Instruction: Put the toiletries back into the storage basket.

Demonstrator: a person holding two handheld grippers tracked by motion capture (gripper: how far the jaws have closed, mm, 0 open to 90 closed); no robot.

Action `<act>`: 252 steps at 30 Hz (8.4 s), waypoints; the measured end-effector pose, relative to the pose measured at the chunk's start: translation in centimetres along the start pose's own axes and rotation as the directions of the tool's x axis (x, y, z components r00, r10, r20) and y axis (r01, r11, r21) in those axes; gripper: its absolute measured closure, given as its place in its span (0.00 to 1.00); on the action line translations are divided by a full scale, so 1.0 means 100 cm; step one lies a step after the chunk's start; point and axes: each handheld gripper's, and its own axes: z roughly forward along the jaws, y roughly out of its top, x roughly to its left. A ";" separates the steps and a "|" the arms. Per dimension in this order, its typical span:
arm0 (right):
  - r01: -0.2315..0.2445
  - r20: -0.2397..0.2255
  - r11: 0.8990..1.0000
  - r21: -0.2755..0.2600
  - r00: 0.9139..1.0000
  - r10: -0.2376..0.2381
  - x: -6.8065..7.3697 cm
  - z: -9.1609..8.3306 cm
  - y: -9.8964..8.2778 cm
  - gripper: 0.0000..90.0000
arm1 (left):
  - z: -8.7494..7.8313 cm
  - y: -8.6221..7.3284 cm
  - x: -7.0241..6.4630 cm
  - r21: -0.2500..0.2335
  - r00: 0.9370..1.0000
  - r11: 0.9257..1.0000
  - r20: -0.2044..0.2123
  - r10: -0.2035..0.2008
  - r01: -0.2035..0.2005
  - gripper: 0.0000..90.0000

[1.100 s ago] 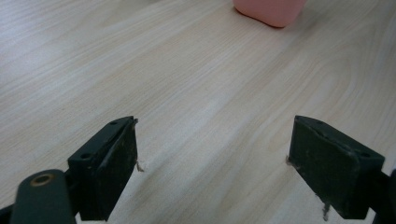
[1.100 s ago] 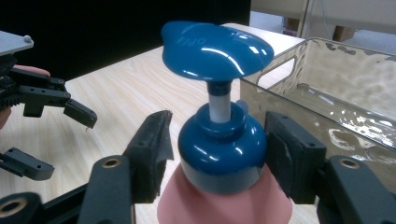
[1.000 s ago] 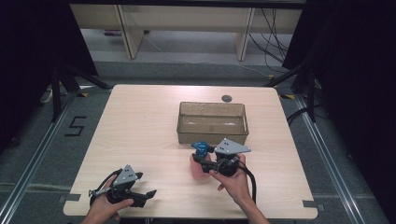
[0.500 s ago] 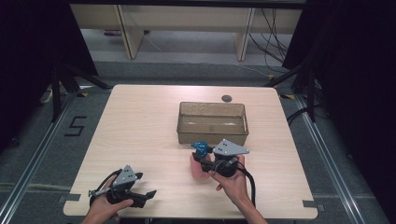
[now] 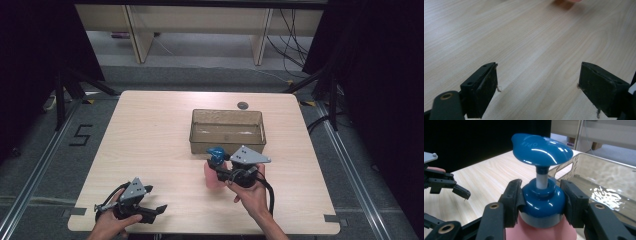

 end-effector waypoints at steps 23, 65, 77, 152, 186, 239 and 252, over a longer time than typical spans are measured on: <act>-0.024 0.029 0.998 -0.053 0.999 0.026 -0.019 -0.016 0.042 0.59 | -0.001 0.001 0.003 0.039 1.000 0.999 0.004 0.029 -0.029 0.17; -0.074 0.186 0.989 -0.132 0.978 0.098 -0.075 -0.032 0.081 0.59 | 0.001 0.000 0.000 -0.002 1.000 1.000 0.012 -0.006 0.006 0.17; -0.118 0.242 0.984 -0.134 0.959 0.148 -0.099 -0.025 0.080 0.59 | 0.001 0.000 0.000 -0.002 1.000 1.000 0.013 -0.008 0.008 0.17; -0.141 0.333 0.989 -0.052 0.931 0.150 -0.159 0.003 0.025 0.59 | -0.003 0.001 0.002 0.021 1.000 0.999 0.012 0.027 -0.028 0.17; -0.126 0.307 0.992 0.025 0.945 0.112 -0.155 0.011 0.009 0.55 | -0.002 0.001 0.000 0.002 1.000 1.000 0.022 0.011 -0.011 0.17; -0.231 0.271 0.968 -0.100 0.929 0.250 -0.133 -0.017 0.019 0.22 | -0.003 0.001 0.000 -0.005 1.000 1.000 0.016 0.013 -0.013 0.17; -0.238 0.278 0.966 -0.098 0.926 0.256 -0.129 -0.020 0.018 0.22 | -0.002 0.001 0.000 -0.008 1.000 1.000 0.017 0.010 -0.010 0.17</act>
